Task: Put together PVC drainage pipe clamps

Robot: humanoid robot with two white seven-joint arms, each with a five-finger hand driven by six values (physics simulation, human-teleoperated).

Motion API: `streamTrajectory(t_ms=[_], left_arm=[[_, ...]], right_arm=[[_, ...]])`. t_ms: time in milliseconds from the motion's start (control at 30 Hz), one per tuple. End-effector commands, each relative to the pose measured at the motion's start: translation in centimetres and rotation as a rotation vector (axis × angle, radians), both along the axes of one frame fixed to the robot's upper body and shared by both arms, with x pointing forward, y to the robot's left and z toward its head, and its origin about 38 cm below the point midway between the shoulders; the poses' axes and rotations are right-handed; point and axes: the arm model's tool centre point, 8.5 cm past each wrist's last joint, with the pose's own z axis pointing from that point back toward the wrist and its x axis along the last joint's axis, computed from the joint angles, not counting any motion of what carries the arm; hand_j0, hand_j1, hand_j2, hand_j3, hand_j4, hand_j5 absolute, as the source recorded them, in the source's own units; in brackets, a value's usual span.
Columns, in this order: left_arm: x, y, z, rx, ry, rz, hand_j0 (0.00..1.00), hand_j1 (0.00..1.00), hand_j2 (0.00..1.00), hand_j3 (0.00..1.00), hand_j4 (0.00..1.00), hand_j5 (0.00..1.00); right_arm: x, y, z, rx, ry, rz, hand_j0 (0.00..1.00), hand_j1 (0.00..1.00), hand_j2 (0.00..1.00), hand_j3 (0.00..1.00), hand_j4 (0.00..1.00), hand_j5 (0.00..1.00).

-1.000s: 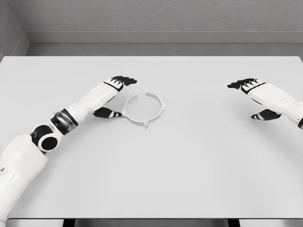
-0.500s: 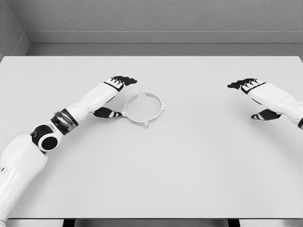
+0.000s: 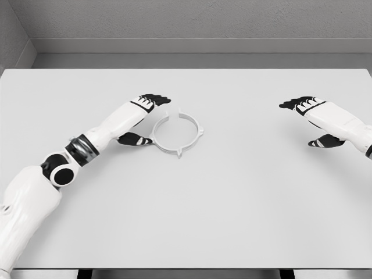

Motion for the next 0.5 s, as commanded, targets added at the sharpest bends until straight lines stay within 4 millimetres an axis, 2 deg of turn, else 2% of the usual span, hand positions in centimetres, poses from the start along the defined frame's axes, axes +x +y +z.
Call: streamTrajectory(t_ms=[0, 467], left_arm=[[0.01, -0.36, 0.06, -0.015, 0.001, -0.002, 1.0, 1.0, 1.0, 1.0, 1.0, 1.0], [0.02, -0.66, 0.08, -0.023, 0.001, -0.004, 1.0, 1.0, 1.0, 1.0, 1.0, 1.0]], right_arm=[[0.01, -0.03, 0.07, 0.007, -0.001, -0.002, 1.0, 1.0, 1.0, 1.0, 1.0, 1.0], [0.01, -0.03, 0.07, 0.007, -0.001, -0.002, 1.0, 1.0, 1.0, 1.0, 1.0, 1.0]])
